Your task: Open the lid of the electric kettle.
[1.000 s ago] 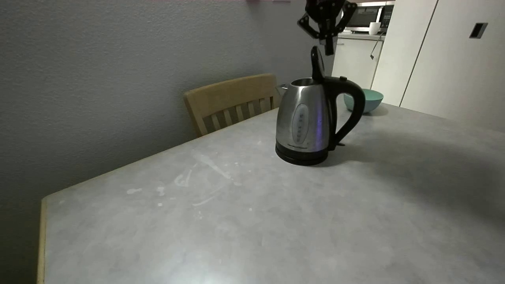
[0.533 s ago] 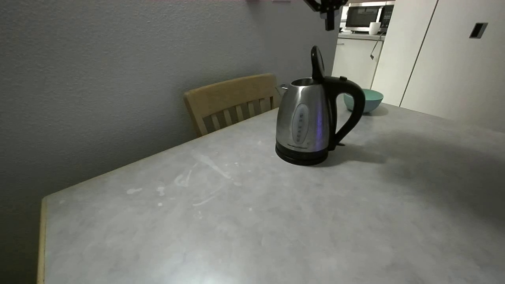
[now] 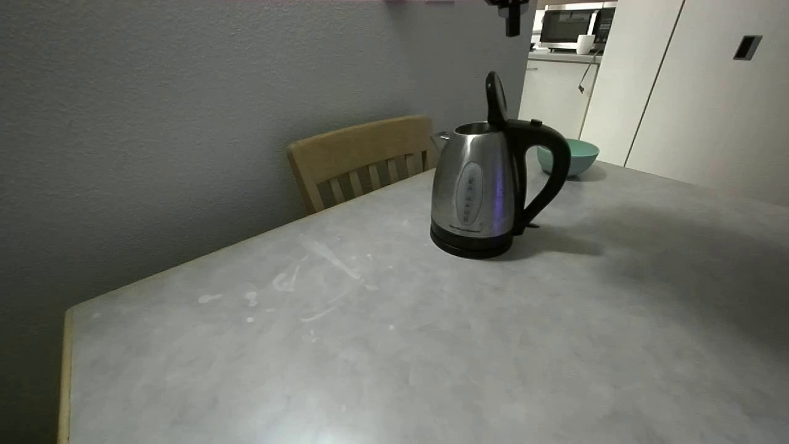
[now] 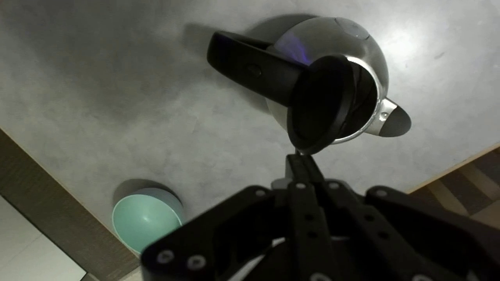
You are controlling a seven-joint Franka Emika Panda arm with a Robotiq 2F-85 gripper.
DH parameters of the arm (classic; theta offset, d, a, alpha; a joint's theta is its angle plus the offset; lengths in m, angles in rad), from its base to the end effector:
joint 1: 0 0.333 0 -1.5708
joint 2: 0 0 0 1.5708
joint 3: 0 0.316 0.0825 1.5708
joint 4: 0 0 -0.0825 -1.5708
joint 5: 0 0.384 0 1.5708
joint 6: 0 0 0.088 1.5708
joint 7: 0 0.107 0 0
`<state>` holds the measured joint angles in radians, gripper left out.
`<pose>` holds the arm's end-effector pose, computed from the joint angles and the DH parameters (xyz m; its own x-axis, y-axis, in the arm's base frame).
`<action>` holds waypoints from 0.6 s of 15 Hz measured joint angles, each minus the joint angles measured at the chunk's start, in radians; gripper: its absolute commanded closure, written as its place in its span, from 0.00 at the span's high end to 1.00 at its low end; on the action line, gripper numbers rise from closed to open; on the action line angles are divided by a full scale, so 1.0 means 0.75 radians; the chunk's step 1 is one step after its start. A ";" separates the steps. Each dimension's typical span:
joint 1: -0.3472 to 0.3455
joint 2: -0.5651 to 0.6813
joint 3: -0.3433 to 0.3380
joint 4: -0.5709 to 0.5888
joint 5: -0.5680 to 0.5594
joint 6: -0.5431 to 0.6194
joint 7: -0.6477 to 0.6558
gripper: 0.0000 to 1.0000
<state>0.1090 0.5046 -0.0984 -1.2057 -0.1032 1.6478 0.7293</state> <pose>0.6975 0.0130 0.4880 0.7684 -0.6377 0.0538 -0.6375 -0.7553 0.1520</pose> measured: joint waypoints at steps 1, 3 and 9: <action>0.000 0.000 0.000 -0.001 0.000 0.003 0.000 0.39; 0.000 0.000 0.000 -0.001 0.000 0.006 0.000 0.54; 0.002 0.000 0.000 -0.005 0.000 0.008 0.000 0.95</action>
<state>0.1107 0.5045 -0.0983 -1.2092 -0.1032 1.6538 0.7293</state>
